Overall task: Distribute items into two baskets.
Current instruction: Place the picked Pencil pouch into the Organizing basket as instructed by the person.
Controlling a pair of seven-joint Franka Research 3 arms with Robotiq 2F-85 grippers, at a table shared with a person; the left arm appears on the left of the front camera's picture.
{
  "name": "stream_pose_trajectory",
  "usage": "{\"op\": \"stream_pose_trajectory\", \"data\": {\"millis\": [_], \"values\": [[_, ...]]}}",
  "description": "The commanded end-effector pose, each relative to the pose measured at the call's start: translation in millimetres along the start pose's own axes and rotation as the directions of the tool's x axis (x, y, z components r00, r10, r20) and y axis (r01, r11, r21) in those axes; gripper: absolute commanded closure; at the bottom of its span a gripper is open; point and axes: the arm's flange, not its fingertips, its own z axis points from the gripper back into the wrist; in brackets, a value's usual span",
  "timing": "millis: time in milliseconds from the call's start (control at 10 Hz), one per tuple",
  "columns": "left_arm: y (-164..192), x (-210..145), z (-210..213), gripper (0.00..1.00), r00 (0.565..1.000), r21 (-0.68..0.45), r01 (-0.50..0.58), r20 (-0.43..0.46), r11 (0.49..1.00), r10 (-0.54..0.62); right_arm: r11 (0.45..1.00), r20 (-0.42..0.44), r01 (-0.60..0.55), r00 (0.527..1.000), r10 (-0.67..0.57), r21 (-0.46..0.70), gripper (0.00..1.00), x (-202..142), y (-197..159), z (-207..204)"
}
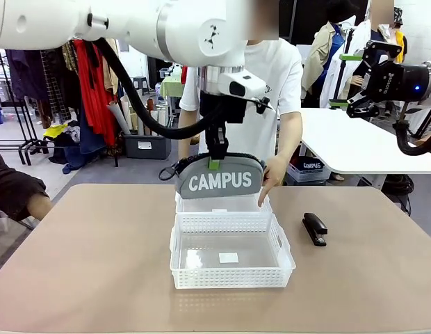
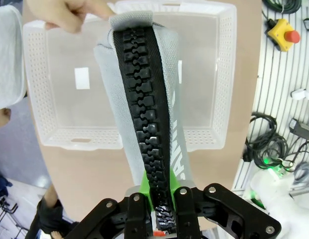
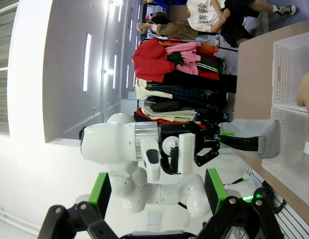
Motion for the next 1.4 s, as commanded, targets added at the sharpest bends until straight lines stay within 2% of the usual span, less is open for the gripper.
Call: {"op": "stream_pose_trajectory", "data": {"millis": [0,300,600,900,1300], "values": [[-17.3,-7.7,-18.3,1.00,0.999,0.000,0.023,0.039,1.000,-0.023,1.000,0.003,-0.003,1.000,0.003,0.004,0.00,-0.2,2.0,0.0],[-29.2,6.4,-58.5,1.00,0.990,0.008,0.138,0.034,0.990,-0.138,1.000,0.003,-0.003,1.000,0.003,0.004,0.00,-0.2,2.0,0.0],[-40.4,12.4,-91.8,1.00,0.981,-0.019,0.190,0.038,0.982,-0.189,1.000,0.003,-0.003,1.000,0.003,0.004,0.00,-0.2,2.0,0.0],[-54.0,15.1,-125.4,1.00,0.982,-0.044,0.187,0.026,0.981,-0.186,1.000,0.003,-0.003,1.000,0.003,0.004,0.00,-0.2,2.0,0.0],[-54.6,19.6,-156.0,1.00,0.987,-0.076,0.162,0.007,0.984,-0.162,1.000,0.003,-0.003,1.000,0.003,0.004,0.00,-0.2,2.0,0.0]]}}
